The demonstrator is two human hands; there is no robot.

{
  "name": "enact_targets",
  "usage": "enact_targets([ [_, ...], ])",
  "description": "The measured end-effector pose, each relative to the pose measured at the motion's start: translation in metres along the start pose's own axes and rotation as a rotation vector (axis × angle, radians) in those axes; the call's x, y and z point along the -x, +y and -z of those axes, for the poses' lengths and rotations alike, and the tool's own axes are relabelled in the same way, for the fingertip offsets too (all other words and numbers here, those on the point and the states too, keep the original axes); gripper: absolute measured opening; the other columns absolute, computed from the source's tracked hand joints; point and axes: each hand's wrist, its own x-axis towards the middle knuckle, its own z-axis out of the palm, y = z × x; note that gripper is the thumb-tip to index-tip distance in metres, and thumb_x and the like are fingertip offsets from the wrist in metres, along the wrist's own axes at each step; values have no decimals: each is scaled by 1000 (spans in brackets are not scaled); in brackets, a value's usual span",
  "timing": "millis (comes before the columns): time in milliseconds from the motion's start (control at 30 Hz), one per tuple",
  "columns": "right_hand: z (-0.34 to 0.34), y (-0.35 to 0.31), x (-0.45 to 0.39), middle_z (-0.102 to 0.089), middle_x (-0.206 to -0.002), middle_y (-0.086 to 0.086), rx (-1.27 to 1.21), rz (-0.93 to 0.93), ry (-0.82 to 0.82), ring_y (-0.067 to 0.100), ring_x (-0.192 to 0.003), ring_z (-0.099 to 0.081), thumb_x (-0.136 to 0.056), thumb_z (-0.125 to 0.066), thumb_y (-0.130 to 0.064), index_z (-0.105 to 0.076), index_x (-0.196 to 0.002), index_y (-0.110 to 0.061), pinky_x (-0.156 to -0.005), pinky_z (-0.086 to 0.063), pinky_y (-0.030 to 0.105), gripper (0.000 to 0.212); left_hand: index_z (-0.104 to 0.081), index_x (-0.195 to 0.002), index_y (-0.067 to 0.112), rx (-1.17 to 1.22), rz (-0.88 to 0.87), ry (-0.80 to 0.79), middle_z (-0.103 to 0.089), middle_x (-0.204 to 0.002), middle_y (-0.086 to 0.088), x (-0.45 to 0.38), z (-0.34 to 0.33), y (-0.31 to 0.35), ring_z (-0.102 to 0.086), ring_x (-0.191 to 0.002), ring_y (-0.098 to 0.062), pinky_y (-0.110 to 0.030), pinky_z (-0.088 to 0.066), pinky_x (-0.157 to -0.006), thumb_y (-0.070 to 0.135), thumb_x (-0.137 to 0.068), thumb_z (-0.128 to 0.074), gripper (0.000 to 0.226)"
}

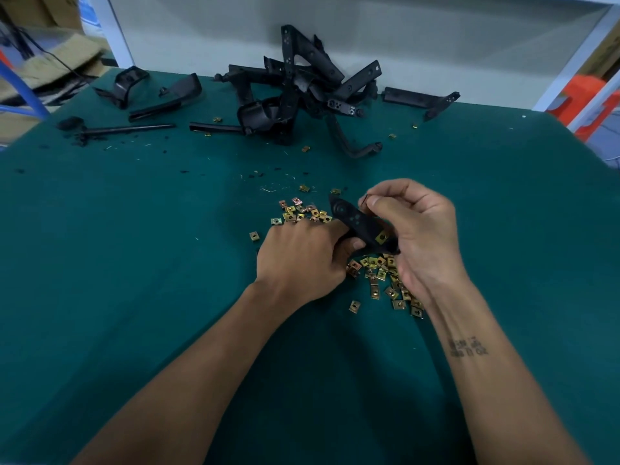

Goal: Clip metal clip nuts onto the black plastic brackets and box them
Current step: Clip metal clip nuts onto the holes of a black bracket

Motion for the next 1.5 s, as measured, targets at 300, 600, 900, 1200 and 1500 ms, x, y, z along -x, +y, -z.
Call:
enact_targets([
  [300, -2, 7, -2, -71, -72, 6, 67, 87, 27, 18, -72, -63, -78, -76, 2, -73, -72, -18, -70, -54, 28, 20, -67, -97, 25, 45, 24, 8, -67, -68, -8, 1, 1, 1, -62, -63, -40, -32, -30, -56, 56, -94, -37, 43],
  [600, -4, 17, -4, -76, -76, -6, 213, 235, 94, 3, -67, -65, -77, -78, -13, -76, -70, -30, -62, -49, 18, 19, -66, -89, 21, 45, 24, 33, -64, -65, -9, 1, 2, 1, -60, -57, -40, -31, -29, -54, 53, -95, -44, 40],
  [900, -3, 21, -4, -76, -80, -7, 236, 301, 72, 5, -73, -67, -80, -76, -11, -74, -72, -30, -68, -51, 19, 21, -65, -84, 21, 27, 17, 43, -64, -63, -6, 1, 0, -1, -59, -54, -38, -30, -25, -53, 57, -95, -38, 46],
  [1200, -1, 21, -2, -72, -82, -10, 248, 400, -39, 4, -76, -67, -85, -68, 6, -67, -75, -17, -68, -50, 14, 25, -66, -84, 21, 43, 43, -7, -66, -70, -5, 2, -3, -2, -60, -61, -36, -32, -28, -54, 62, -97, -32, 55],
  [1500, -1, 25, -5, -65, -81, 12, 264, 466, -99, 13, -72, -59, -83, -62, 13, -58, -71, -2, -62, -48, 16, 19, -64, -78, 17, -1, 21, -10, -66, -67, -9, 1, 1, 1, -60, -59, -39, -32, -25, -55, 54, -97, -38, 49],
])
